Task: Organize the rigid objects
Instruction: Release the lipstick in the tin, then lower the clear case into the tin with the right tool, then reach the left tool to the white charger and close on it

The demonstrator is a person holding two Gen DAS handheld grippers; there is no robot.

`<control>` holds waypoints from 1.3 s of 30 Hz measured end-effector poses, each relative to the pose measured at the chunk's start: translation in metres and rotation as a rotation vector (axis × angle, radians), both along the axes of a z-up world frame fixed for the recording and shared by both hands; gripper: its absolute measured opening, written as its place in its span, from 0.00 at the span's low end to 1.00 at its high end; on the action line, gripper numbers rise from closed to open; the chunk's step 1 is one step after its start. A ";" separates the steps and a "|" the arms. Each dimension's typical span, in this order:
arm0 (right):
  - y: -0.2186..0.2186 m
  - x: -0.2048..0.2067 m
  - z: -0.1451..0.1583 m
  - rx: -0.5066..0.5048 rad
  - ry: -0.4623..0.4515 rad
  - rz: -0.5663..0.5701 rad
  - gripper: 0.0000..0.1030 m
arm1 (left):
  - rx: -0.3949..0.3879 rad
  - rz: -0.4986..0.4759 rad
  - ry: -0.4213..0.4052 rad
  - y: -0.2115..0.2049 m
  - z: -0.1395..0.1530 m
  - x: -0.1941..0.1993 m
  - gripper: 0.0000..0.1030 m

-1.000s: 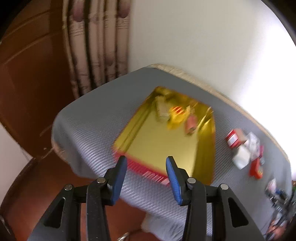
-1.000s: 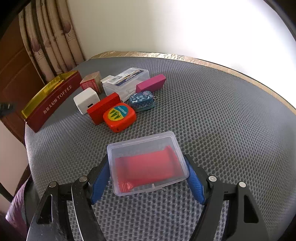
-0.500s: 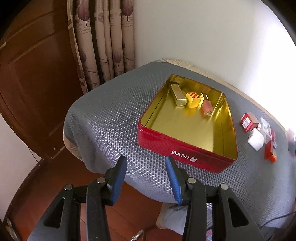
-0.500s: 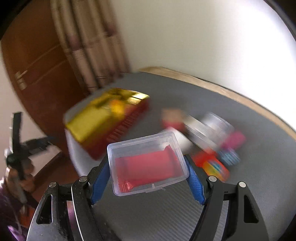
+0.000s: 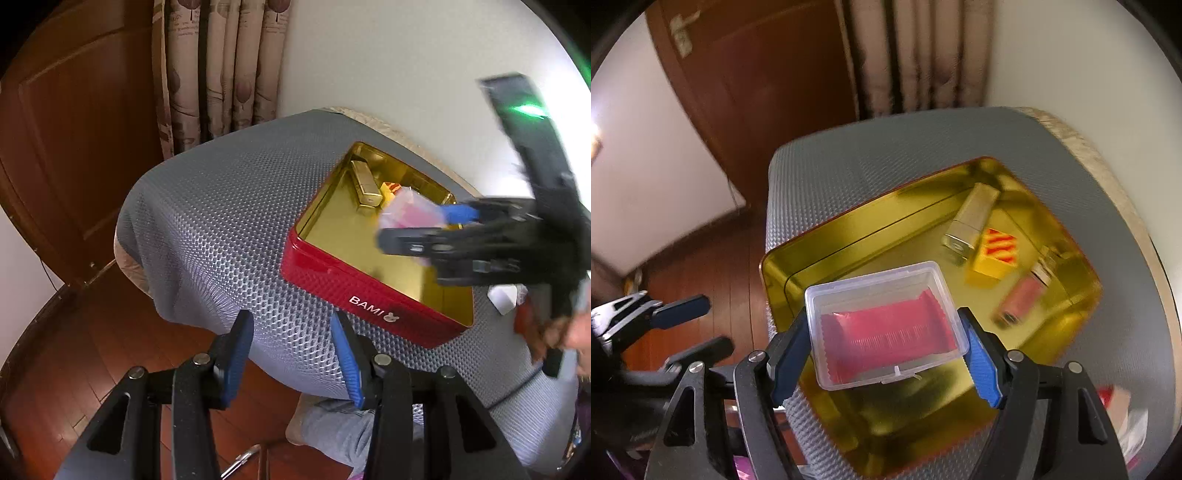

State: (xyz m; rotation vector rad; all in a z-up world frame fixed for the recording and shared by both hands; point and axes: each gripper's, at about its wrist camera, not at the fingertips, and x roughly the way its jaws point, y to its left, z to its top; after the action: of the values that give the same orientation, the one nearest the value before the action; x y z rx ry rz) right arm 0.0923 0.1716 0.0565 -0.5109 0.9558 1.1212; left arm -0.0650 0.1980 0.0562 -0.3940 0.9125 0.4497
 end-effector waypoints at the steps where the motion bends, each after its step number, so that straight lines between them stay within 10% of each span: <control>1: 0.008 -0.001 -0.003 -0.028 -0.023 0.021 0.71 | 0.004 -0.005 -0.001 -0.001 0.000 0.000 0.43; 12: 0.067 0.018 -0.020 -0.112 -0.061 0.070 0.71 | 0.000 -0.041 0.023 -0.004 -0.004 0.002 0.43; 20: 0.042 0.031 -0.001 0.089 -0.017 -0.062 0.82 | -0.011 -0.025 0.032 0.002 -0.006 0.003 0.43; 27: -0.106 -0.002 0.015 0.348 -0.074 -0.368 0.98 | 0.035 -0.051 0.031 -0.008 -0.002 0.002 0.43; 39: -0.423 0.001 -0.091 0.017 -0.186 -1.097 0.98 | 0.165 -0.366 -0.008 -0.092 0.017 0.008 0.43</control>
State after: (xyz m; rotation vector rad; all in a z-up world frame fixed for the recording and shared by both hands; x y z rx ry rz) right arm 0.0935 -0.2512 -0.0346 -0.0210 0.8651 0.0872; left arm -0.0571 0.1057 0.0730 -0.0733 0.9090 0.1845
